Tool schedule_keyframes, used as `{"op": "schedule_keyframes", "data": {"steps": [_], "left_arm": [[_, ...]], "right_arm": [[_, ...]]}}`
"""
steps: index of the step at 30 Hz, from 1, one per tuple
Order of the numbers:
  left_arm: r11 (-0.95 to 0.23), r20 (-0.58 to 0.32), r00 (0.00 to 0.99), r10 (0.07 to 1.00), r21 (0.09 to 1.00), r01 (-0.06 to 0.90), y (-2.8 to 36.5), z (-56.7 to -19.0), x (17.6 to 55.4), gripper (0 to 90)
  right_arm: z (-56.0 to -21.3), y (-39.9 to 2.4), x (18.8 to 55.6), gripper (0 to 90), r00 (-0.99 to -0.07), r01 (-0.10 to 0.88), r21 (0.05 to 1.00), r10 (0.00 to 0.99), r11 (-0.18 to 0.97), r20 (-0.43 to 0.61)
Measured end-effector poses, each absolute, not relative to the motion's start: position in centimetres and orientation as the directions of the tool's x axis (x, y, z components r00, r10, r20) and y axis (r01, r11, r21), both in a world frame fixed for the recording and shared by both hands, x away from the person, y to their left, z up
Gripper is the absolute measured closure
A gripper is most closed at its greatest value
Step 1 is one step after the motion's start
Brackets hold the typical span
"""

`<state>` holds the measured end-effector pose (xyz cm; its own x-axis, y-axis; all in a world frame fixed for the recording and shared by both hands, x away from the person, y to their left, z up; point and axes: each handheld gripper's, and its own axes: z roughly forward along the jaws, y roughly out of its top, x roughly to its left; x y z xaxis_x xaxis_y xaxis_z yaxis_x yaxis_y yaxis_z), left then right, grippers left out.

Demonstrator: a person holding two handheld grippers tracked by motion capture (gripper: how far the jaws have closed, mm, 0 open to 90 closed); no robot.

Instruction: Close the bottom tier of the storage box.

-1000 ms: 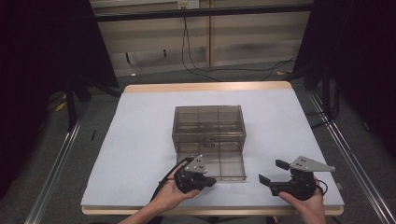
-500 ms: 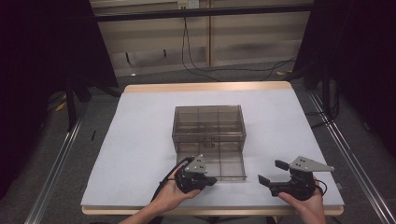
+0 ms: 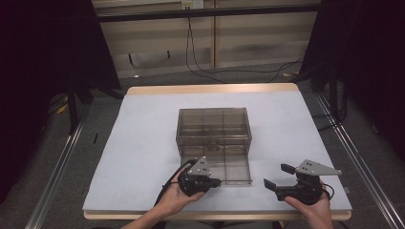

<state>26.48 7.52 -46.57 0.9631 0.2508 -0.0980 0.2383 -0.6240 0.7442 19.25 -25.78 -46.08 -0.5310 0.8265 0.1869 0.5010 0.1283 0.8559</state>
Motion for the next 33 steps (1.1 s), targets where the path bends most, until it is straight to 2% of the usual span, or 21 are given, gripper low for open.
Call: {"op": "schedule_keyframes", "data": {"steps": [13,19,33], "left_arm": [[-0.61,-0.08,0.963,0.257,0.76,0.226,7.31,-46.62,26.35,90.0],[-0.605,-0.134,0.959,0.25,0.752,0.262,7.69,-46.84,26.74,90.0],[-0.611,-0.096,0.96,0.262,0.754,0.242,7.46,-46.82,26.93,90.0]], "right_arm": [[-46.07,-25.78,19.25,10.7,-0.533,0.499,0.857,0.825,0.129,0.187],[-46.06,-25.8,19.21,10.7,-0.534,0.498,0.858,0.825,0.128,0.187],[-46.07,-25.76,19.23,10.7,-0.535,0.499,0.857,0.823,0.128,0.189]]}}
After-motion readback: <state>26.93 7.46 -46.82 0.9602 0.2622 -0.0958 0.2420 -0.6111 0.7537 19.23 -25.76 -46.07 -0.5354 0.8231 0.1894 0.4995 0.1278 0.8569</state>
